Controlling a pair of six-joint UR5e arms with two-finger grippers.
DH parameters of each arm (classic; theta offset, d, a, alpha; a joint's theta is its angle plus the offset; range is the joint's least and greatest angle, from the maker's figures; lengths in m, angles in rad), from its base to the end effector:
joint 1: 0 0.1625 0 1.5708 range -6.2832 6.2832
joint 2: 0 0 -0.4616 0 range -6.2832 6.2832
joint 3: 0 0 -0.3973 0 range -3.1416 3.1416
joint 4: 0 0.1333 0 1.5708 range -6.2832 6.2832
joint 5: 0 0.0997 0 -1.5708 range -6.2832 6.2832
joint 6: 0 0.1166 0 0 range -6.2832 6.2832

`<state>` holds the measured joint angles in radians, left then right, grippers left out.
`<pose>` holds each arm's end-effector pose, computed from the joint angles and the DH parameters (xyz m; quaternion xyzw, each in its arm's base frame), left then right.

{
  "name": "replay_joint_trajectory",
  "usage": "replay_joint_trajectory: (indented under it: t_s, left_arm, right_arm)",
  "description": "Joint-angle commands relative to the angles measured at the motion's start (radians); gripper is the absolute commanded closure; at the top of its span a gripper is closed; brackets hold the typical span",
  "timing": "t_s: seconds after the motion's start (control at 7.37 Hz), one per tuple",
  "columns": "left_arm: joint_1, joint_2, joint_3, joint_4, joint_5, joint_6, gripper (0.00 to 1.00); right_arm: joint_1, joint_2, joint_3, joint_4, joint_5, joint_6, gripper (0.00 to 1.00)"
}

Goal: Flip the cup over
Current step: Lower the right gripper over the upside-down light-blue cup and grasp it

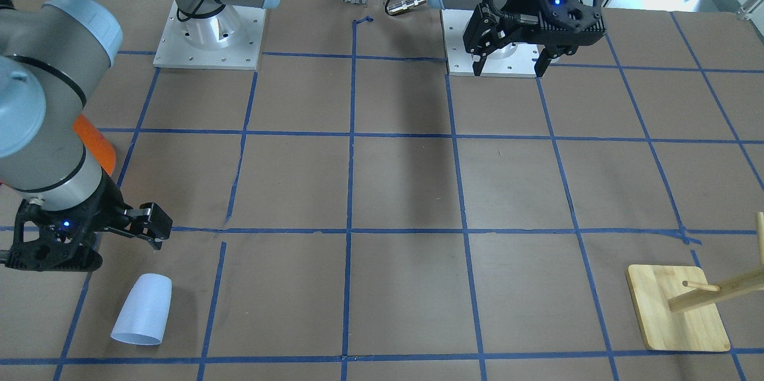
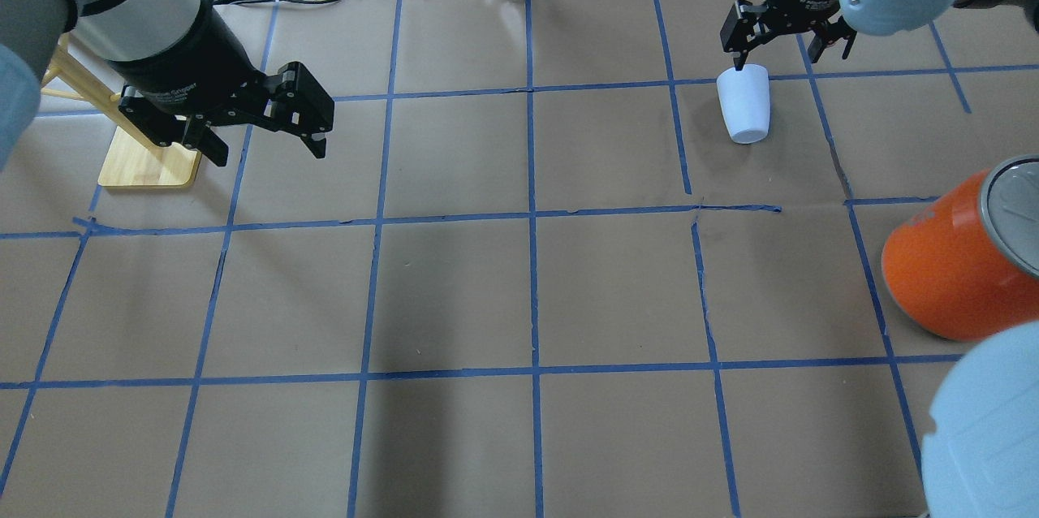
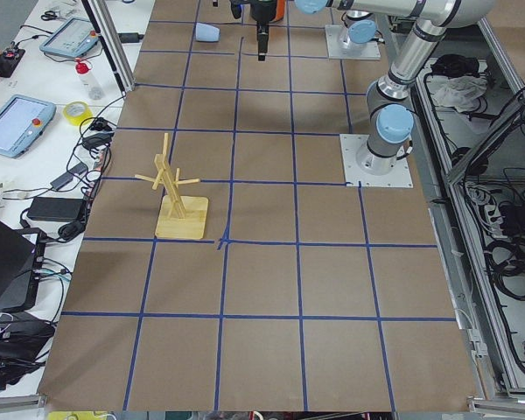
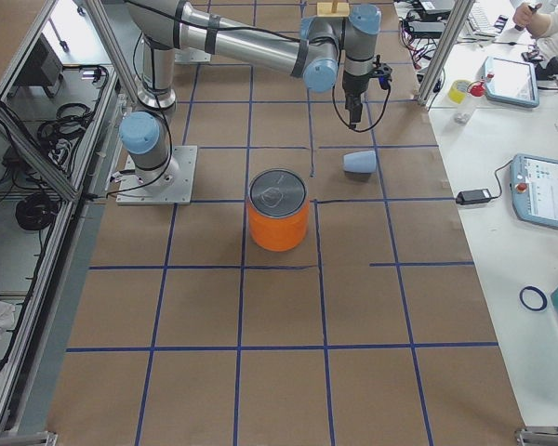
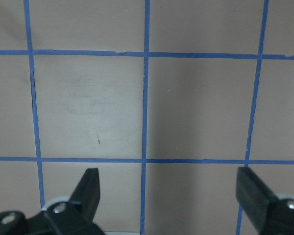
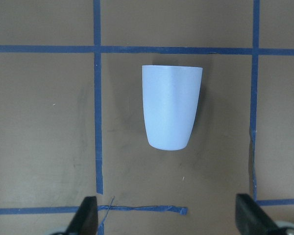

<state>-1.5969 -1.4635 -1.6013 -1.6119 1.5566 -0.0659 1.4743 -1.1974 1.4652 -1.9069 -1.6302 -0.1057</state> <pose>-0.1467 -0.4468 0.5390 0.0198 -0.9996 0.0175 0.0079 0.0623 -0.6680 0.3778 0.0036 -0.9990 0.0310 0.0330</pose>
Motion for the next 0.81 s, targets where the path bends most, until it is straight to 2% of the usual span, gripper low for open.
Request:
replay_joint_trajectory:
  t_s: [0.0,0.27,0.54,0.68]
  left_arm:
    - [0.0,0.0,0.001,0.0,-0.001,0.0,0.0]
    - [0.0,0.0,0.001,0.0,-0.001,0.0,0.0]
    - [0.0,0.0,0.0,0.0,0.0,0.0,0.0]
    - [0.0,0.0,0.0,0.001,0.0,0.0,0.0]
  right_arm:
    - [-0.002,0.074,0.0,-0.065,0.0,0.009,0.0]
    - [-0.006,0.139,0.0,-0.185,0.001,0.006,0.0]
    - [-0.038,0.18,-0.002,-0.202,0.015,-0.005,0.0]
    - [-0.045,0.215,0.0,-0.26,0.015,-0.005,0.0]
